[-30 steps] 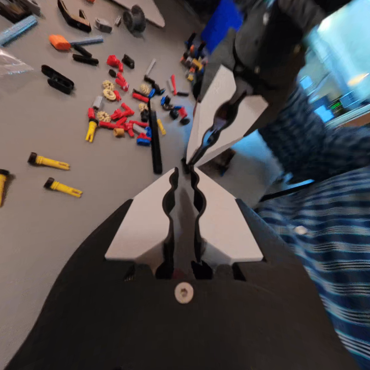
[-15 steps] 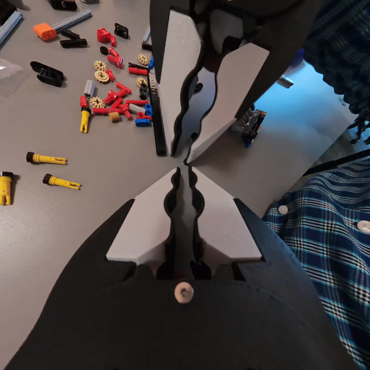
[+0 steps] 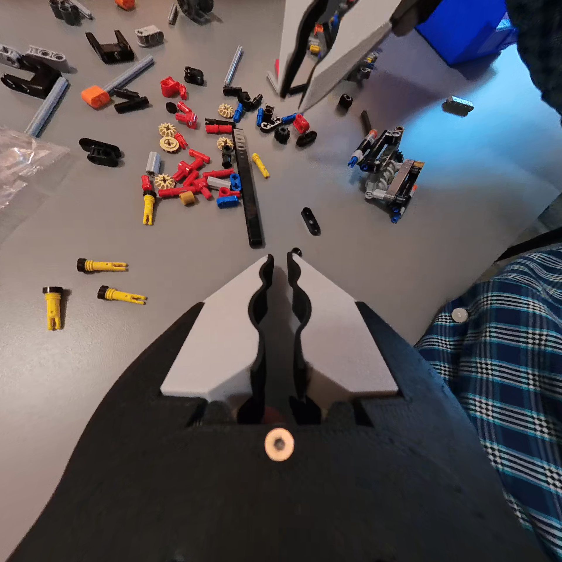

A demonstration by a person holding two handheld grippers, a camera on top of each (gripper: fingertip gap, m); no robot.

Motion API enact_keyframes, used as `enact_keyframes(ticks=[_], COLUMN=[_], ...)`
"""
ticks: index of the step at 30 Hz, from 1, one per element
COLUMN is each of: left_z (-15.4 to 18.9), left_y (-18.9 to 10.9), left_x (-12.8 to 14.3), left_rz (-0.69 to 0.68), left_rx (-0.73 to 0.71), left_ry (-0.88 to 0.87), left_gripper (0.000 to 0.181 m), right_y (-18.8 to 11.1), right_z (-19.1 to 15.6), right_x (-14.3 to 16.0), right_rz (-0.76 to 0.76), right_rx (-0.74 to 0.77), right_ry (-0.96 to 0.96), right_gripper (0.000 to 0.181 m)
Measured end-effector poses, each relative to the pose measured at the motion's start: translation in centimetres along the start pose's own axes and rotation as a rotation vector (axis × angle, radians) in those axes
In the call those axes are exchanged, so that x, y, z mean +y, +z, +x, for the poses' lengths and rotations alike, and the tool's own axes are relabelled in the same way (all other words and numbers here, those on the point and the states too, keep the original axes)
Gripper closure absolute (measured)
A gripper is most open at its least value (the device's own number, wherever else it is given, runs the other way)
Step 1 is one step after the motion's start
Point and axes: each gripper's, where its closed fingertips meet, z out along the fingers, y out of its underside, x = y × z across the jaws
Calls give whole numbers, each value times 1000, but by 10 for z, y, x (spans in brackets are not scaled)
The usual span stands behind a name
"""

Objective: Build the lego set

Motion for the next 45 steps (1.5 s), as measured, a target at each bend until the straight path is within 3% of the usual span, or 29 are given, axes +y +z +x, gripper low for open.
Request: enact_keyframes(ticks=[1,4,9,19,24,30,36,45], left_z=[-1,-2,0,-1,-2,-8,-6,-12], left_y=[0,2,4,3,1,-8,-22,-31], left_x=[-1,-1,-1,-3,-5,-27,-66,-92], left_rz=[0,-1,-8,7,23,152,283,348], left_rx=[-6,-20,-33,-20,-20,-127,-321,-568], left_ry=[4,12,41,31,30,114,374,560], left_gripper=[174,174,174,174,173,165,159,160], right_y=[3,16,31,46,43,13,-16,-27], right_z=[-2,-4,-3,-7,-13,-17,-21,-20], right_x=[0,-2,-13,-15,-24,-74,-105,-111], right_rz=[5,-7,-3,-59,40,401,690,843], right_rx=[4,29,84,-41,-101,-190,-288,-306], right_ry=[-4,-41,-270,-363,-213,139,385,554], right_gripper=[170,165,166,178,179,179,179,179])
